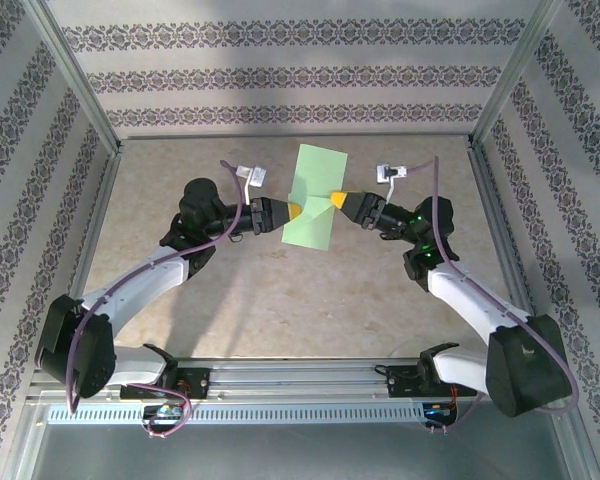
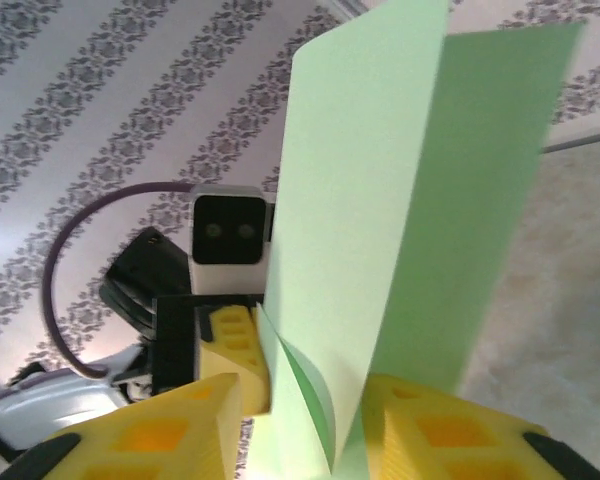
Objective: Fold a paper plane with a square sheet of paper (fold left side to right side)
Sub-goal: Turn over the paper at the center of the table.
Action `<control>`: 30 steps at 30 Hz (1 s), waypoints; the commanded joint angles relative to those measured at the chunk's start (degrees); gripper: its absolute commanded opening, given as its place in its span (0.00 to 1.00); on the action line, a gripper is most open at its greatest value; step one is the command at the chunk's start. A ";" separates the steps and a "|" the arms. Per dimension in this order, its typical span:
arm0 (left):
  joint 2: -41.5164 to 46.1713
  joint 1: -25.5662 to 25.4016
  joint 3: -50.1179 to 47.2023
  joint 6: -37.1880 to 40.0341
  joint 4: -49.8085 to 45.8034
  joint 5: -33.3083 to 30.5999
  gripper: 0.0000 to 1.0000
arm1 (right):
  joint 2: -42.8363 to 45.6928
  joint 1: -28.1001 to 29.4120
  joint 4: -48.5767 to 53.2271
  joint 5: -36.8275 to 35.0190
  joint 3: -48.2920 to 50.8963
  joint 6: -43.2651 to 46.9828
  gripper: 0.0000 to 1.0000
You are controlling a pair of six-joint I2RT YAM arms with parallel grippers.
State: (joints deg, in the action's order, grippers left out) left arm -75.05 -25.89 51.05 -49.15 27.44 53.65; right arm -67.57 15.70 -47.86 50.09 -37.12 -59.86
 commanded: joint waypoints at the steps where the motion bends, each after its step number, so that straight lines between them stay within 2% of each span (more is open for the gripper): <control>1: 3.23 -0.52 3.52 9.26 -13.55 -2.84 0.07 | 4.94 -1.31 9.59 -2.06 1.00 7.78 0.41; 5: 4.71 -1.09 8.13 21.21 -34.35 -10.06 0.03 | 11.51 -1.80 28.73 -7.72 -0.29 19.54 0.44; 8: 4.47 -3.42 13.21 30.22 -49.88 -19.50 0.01 | 15.45 -1.89 41.17 -13.22 -1.77 26.70 0.46; 14: 1.26 -11.42 22.18 39.38 -68.48 -40.05 0.00 | 20.72 -1.97 61.61 -27.96 -5.20 38.07 0.52; 16: -0.44 -14.22 24.35 40.21 -72.45 -47.29 0.00 | 21.65 -2.05 66.86 -34.40 -5.93 40.07 0.56; 19: -3.44 -19.32 28.44 40.61 -78.90 -61.94 0.00 | 22.86 -2.19 71.26 -42.09 -5.82 41.28 0.65; 24: -10.81 -26.23 35.36 38.22 -90.22 -81.84 0.00 | 25.09 -2.98 72.36 -47.10 -3.38 41.84 0.81; 29: -17.92 -29.49 40.93 31.25 -99.70 -92.60 0.00 | 26.69 -4.45 71.90 -47.16 -1.15 41.31 0.98; 30: -19.08 -29.80 41.69 29.48 -101.31 -94.14 0.00 | 26.98 -4.71 71.71 -47.18 -0.66 41.01 0.98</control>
State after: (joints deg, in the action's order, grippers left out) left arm -92.36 -54.61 89.95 -14.57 -63.22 -28.62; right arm -41.50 11.66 22.81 5.34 -39.27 -19.27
